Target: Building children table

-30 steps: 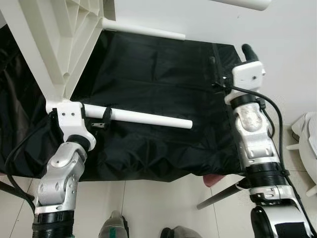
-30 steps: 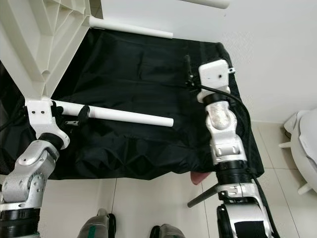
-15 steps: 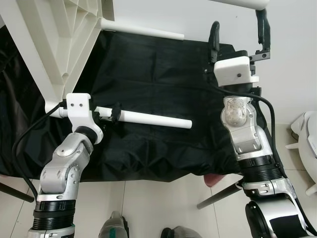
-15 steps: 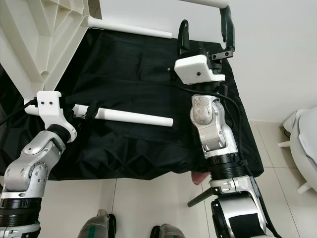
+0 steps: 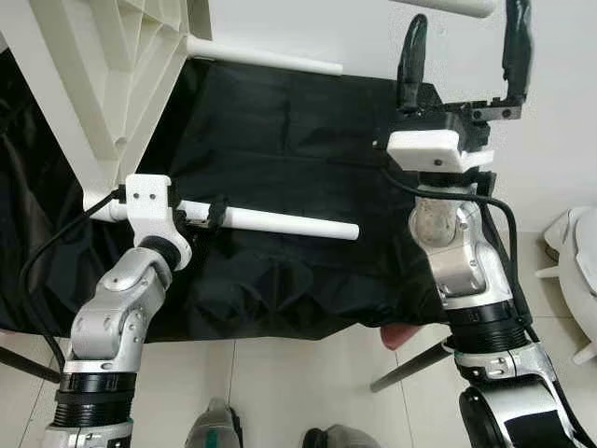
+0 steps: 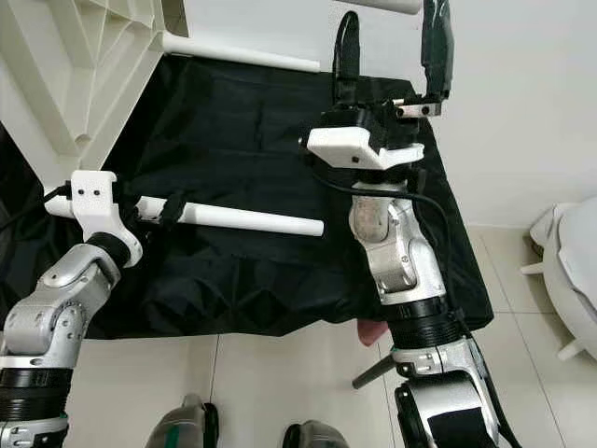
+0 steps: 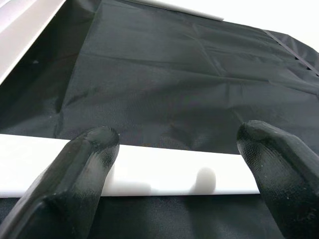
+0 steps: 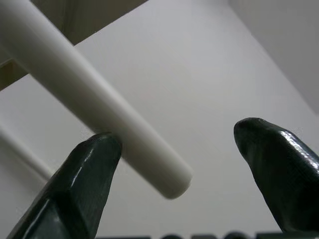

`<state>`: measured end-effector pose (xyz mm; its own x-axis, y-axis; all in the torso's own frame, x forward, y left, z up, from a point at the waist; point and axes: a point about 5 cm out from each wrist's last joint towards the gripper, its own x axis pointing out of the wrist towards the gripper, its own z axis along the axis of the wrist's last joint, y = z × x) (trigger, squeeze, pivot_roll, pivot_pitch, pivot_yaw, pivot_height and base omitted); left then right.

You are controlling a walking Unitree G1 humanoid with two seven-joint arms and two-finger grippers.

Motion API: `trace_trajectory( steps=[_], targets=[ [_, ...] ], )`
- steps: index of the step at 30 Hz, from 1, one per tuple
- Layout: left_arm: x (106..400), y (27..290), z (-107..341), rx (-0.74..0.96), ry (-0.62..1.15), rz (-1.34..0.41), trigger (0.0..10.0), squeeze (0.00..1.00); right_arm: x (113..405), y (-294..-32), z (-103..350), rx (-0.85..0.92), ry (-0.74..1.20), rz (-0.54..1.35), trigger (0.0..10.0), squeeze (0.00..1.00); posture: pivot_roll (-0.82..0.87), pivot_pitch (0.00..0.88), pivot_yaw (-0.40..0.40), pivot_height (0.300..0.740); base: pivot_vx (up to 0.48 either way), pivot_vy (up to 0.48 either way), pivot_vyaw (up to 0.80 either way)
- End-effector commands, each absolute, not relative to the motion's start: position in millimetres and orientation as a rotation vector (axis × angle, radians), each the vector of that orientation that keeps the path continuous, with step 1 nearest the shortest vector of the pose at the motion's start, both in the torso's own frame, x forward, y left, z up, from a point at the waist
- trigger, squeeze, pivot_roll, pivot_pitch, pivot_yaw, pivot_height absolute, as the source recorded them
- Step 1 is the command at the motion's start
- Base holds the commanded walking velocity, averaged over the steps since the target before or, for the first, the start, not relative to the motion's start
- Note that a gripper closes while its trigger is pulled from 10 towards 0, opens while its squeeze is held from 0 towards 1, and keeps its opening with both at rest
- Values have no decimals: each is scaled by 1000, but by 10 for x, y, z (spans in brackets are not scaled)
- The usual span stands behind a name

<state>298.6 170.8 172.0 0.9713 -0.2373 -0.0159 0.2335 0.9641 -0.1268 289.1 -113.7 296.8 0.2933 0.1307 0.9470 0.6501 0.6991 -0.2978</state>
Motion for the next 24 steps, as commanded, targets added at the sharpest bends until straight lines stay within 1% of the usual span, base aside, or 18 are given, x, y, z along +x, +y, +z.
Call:
trace_trajectory(
  steps=[1,8,9,14,15,16,17,21,24],
  targets=[
    [2961,1667,1669,-111,50,-375,10000,0,2872,-1106,3041,-759,-1299,-424,10000,0,119,55,-34,740,0,0,0],
    [2966,1687,1682,-102,47,-370,10000,0,2967,-1057,3147,-745,-1310,-454,10000,0,132,53,-41,740,0,0,0],
    [2955,1707,1703,-104,40,-366,10000,0,3049,-1042,3178,-741,-1297,-462,10000,0,138,57,-43,740,0,0,0],
    [2938,1728,1711,-105,38,-358,10000,0,3129,-1031,3186,-736,-1278,-460,10000,0,144,59,-47,740,0,0,0],
    [2929,1733,1710,-103,38,-354,10000,0,3161,-1029,3156,-735,-1260,-446,10000,90,151,61,-53,740,0,0,0],
    [2929,1733,1710,-103,38,-354,10000,0,3161,-1029,3156,-735,-1260,-446,10000,90,151,61,-53,740,0,0,0],
    [2923,1735,1710,-102,38,-352,10000,0,3181,-1028,3133,-735,-1248,-437,10000,1000,153,62,-55,740,0,0,0],
    [2895,1745,1698,-106,40,-343,10000,0,3198,-1029,2967,-732,-1205,-373,10000,1000,155,66,-56,740,0,0,0],
    [2885,1758,1692,-107,43,-339,10000,0,3236,-1032,2829,-771,-1169,-329,10000,1000,149,68,-52,740,0,0,0]
  ],
)
